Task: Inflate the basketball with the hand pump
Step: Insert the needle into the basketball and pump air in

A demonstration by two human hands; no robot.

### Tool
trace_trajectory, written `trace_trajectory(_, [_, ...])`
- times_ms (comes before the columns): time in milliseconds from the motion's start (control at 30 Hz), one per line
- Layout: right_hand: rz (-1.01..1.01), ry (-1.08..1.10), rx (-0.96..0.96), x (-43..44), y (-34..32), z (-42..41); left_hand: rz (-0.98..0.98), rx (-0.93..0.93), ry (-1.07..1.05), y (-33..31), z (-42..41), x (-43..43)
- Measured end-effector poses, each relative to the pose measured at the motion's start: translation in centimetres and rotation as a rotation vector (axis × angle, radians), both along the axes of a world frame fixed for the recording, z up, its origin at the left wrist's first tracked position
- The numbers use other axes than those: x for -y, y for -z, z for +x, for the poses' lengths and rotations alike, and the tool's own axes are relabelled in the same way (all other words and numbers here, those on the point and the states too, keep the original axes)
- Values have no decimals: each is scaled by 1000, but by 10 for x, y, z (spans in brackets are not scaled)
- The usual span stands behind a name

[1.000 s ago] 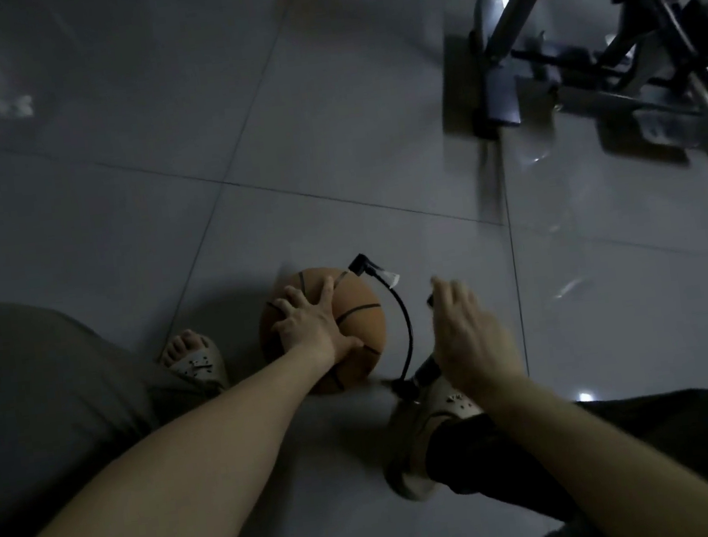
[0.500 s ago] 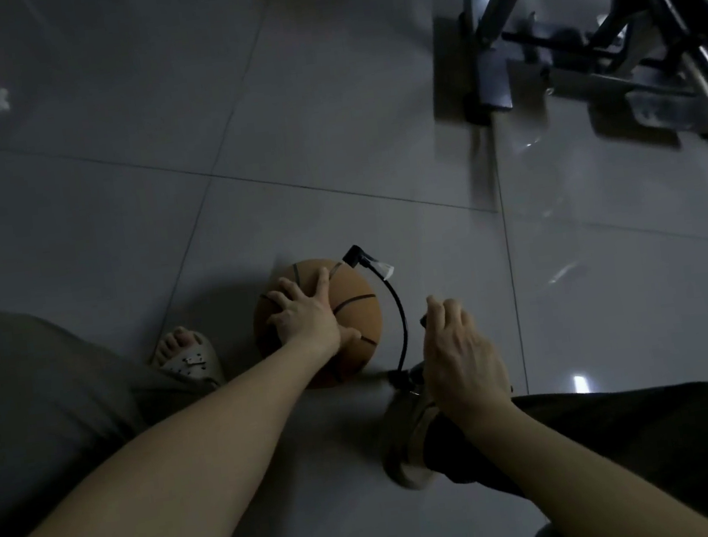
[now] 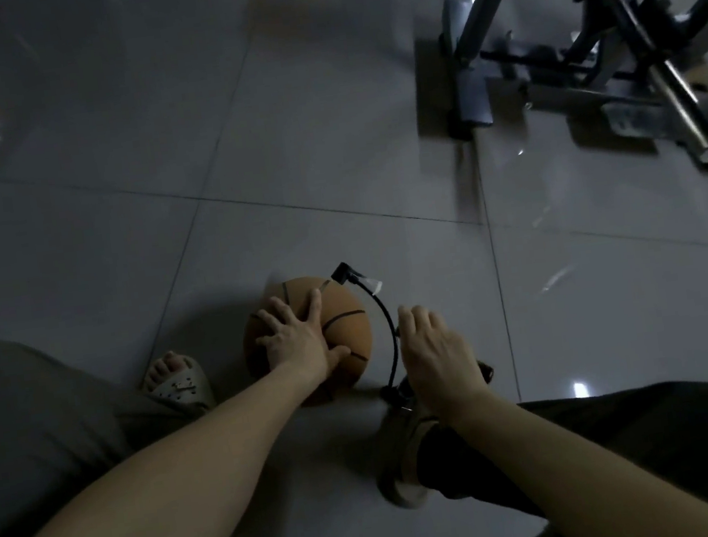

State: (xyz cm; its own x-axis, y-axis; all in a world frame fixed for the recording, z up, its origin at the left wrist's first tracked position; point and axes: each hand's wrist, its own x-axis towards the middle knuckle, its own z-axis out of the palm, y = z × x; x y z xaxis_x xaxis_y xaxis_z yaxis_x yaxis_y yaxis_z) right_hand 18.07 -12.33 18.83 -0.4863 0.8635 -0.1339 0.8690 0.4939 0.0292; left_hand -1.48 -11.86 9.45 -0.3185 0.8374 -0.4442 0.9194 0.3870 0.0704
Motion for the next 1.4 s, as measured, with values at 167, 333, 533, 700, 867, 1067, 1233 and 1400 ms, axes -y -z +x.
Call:
trace_trajectory(167, [285, -69, -70, -38, -88, -2, 3, 38, 17, 1, 1, 4])
trace_trajectory(333, [225, -40, -25, -22, -89, 0, 12, 42, 19, 2, -2, 4])
trace_trajectory(533, [188, 17, -5, -7, -41, 5, -51, 16, 29, -1, -5, -1])
trace_trajectory(700, [103, 12, -36, -1, -49, 6, -93, 23, 104, -7, -7, -6])
trace_trajectory(867, [-66, -124, -4, -1, -56, 6, -98, 87, 108, -13, -12, -2])
trace_trajectory(1067, [30, -392, 132, -12, -51, -21, -68, 190, -89, -10, -25, 0])
trace_trajectory(1233, [77, -246, 240, -18, -54, -18, -102, 199, -156, -12, -33, -7])
trace_trajectory(1400, [-73, -257, 195, 8, -8, -18, -74, 152, -138, -10, -27, -6])
